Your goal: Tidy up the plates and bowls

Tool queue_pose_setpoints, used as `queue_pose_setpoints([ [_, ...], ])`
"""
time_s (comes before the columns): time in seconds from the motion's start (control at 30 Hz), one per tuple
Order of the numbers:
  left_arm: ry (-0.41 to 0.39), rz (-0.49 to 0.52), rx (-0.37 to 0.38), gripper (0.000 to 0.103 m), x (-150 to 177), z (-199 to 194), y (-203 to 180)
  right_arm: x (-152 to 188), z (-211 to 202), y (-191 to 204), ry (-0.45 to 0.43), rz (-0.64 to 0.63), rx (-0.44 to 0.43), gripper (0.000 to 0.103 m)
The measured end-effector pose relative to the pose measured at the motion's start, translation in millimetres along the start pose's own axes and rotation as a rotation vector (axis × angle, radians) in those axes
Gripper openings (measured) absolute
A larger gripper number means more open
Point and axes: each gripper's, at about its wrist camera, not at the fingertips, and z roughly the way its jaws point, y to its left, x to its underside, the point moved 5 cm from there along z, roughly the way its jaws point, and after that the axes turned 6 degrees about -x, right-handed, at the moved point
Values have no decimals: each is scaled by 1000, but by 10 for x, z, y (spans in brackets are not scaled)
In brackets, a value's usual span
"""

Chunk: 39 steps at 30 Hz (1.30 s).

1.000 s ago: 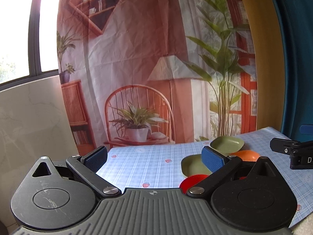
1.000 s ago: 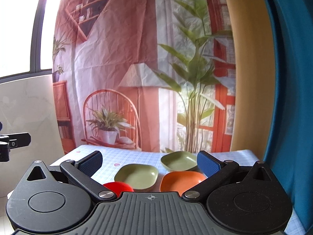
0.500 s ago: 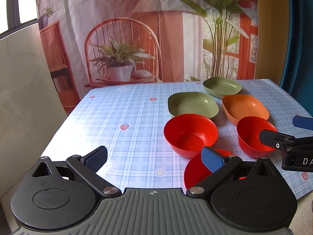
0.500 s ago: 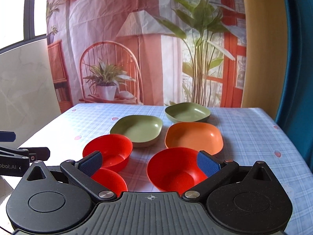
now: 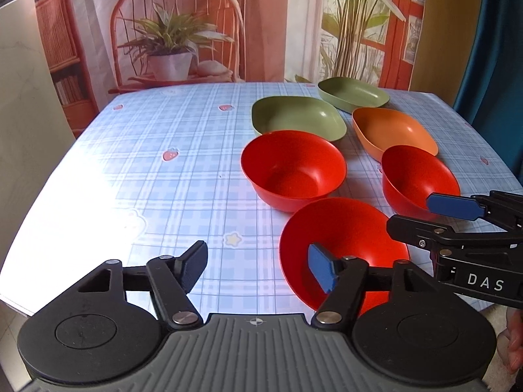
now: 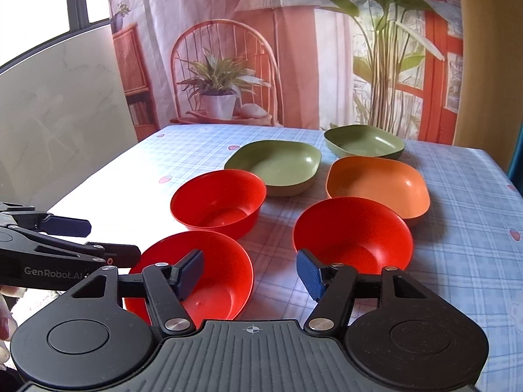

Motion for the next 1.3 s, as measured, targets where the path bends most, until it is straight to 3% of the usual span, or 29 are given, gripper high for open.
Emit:
queue_pose_setpoints([
  [0.1,41,-11,35,45,27,83,-14,21,52,-31,28,16,-22,47],
  [0.27,90,-38,105,32,75,188,-52,47,117,-47,65,23,-43,36],
  [0.43,98,-35,116,22,94,235,-77,99,189,-67,102,41,-68,23],
  [0.83,105,-51,148,16,105,256,-94,126,216,-107,128,81,-93,12],
  [1.3,5,-28,161,16,-32,25,-87,-4,26,-72,54,66,-90,12],
])
